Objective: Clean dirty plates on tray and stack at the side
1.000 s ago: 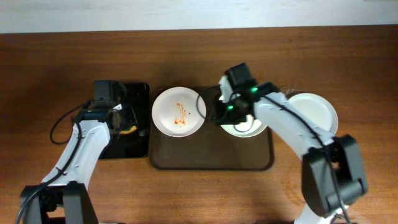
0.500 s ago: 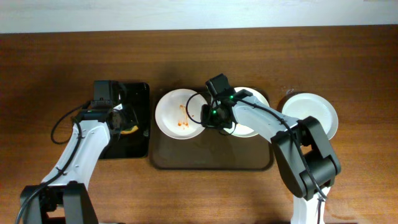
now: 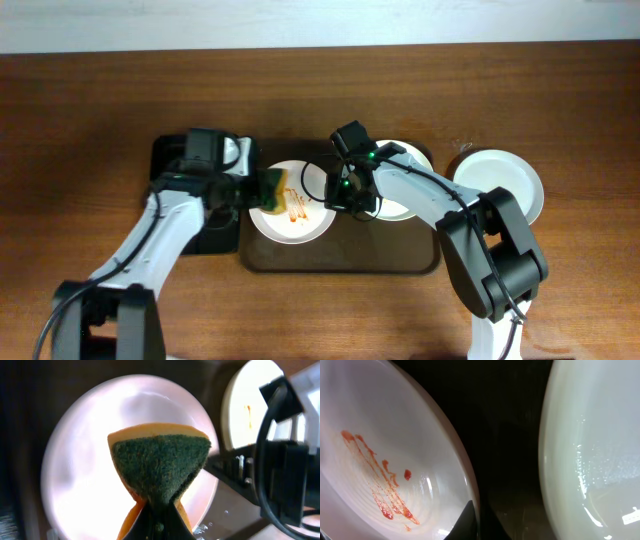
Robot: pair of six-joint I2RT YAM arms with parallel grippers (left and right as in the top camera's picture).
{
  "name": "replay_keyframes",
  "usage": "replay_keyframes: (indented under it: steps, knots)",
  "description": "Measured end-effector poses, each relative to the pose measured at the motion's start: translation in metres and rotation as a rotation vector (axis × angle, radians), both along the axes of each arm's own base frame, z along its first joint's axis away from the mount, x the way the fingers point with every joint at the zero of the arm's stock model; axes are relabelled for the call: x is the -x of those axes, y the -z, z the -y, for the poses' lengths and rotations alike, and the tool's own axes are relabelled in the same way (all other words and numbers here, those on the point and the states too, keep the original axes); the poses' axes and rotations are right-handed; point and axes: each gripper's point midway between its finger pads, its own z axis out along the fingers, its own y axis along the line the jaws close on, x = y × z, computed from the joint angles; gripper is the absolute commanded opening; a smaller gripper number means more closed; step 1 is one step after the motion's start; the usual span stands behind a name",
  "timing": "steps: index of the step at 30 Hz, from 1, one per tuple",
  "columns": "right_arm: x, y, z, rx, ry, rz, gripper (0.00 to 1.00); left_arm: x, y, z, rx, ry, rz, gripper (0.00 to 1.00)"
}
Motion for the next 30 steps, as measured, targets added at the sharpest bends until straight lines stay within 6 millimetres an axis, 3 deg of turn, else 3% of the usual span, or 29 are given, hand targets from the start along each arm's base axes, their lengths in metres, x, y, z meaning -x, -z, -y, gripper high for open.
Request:
replay_keyframes:
  steps: [3, 5, 10, 14, 21, 22, 26, 30]
  knots:
    - [0.0, 0.0, 0.0, 0.0, -0.001, -0.002, 0.04, 0.0, 0.016, 0.034, 0.067, 0.033, -0.039, 0.0]
    - [0.001, 0.0, 0.0, 0.0, -0.001, -0.003, 0.04, -0.003, 0.025, 0.045, 0.092, 0.021, -0.062, 0.0]
    - [0.001, 0.0, 0.0, 0.001, -0.001, -0.003, 0.04, -0.003, 0.05, 0.066, 0.136, -0.019, -0.143, 0.0]
    - [0.001, 0.0, 0.0, 0.0, -0.001, -0.003, 0.04, 0.003, 0.063, 0.071, 0.132, -0.04, -0.196, 0.0]
    - [0.001, 0.0, 0.0, 0.0, -0.001, -0.004, 0.04, 0.002, 0.074, 0.034, 0.029, -0.136, -0.244, 0.0]
    - [0.001, 0.0, 0.0, 0.0, -0.002, -0.003, 0.04, -0.005, 0.073, 0.018, 0.02, -0.168, -0.231, 0.0]
    - [0.001, 0.0, 0.0, 0.0, -0.001, -0.004, 0.04, -0.021, 0.068, -0.011, -0.041, -0.195, -0.145, 0.0]
    - [0.005, 0.0, 0.001, 0.002, -0.013, -0.017, 0.04, 0.02, 0.069, -0.025, -0.152, -0.101, -0.249, 0.0]
